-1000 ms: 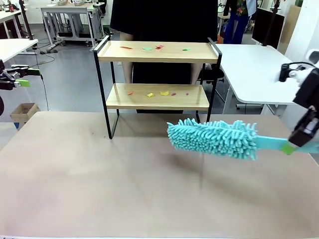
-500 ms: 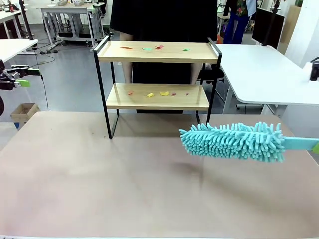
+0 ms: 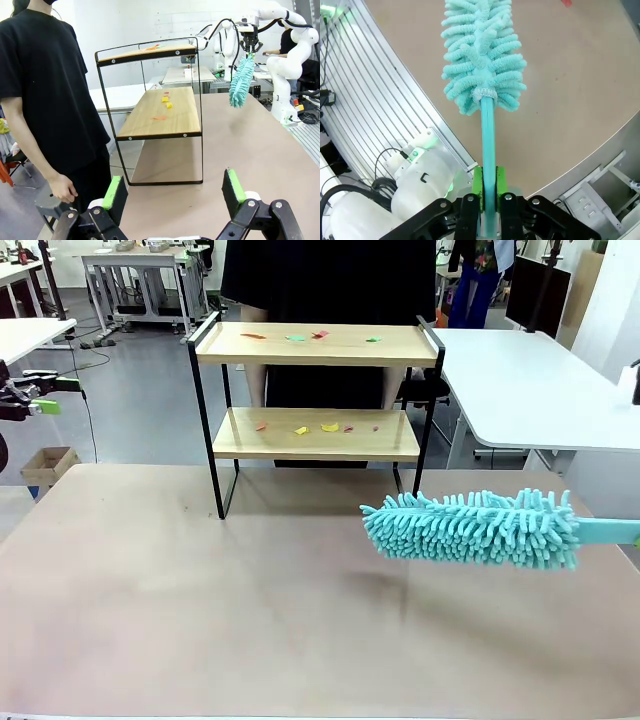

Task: Clean the shelf.
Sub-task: Clean the specific section of the Shelf indicated by the human with the Duster.

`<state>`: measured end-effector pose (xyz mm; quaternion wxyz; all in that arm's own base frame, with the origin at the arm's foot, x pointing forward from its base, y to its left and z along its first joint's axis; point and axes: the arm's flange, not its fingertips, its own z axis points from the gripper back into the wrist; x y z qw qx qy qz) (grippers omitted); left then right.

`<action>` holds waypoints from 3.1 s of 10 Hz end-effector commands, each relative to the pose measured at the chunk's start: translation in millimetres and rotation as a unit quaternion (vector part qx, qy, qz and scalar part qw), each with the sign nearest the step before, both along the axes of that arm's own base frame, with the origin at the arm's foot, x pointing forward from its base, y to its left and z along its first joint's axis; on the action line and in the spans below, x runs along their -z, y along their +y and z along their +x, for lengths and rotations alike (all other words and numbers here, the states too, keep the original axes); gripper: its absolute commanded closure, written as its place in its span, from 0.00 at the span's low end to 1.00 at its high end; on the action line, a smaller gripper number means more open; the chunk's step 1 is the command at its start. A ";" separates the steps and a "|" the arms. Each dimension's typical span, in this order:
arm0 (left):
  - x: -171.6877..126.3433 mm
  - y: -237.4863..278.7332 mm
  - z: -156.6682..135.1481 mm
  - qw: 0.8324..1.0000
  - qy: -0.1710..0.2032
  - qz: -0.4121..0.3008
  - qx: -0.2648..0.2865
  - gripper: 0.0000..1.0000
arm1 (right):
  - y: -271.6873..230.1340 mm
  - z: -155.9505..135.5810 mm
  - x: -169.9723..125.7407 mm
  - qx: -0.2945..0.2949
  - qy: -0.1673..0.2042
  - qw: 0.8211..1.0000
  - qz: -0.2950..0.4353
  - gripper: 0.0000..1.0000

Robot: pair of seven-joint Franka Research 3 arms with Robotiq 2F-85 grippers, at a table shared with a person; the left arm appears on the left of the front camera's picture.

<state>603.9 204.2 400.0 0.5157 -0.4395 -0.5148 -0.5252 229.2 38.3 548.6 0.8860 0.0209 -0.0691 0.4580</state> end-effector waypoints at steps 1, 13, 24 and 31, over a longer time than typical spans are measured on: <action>-1.7 -0.7 -1.1 1.000 -0.007 -0.001 0.002 0.00 | 2.1 0.5 -0.6 0.010 0.000 1.000 0.000 0.87; -1.7 -0.7 -1.1 1.000 -0.007 -0.001 0.002 0.00 | 2.1 0.5 -0.6 0.010 0.000 1.000 0.000 0.87; -1.7 -0.7 -1.1 1.000 -0.007 -0.001 0.002 0.00 | 2.1 0.5 -0.6 0.010 0.000 1.000 0.000 0.87; -1.7 -0.7 -1.1 1.000 -0.007 -0.001 0.002 0.00 | 18.0 5.7 -11.1 0.001 -0.005 1.000 0.020 0.87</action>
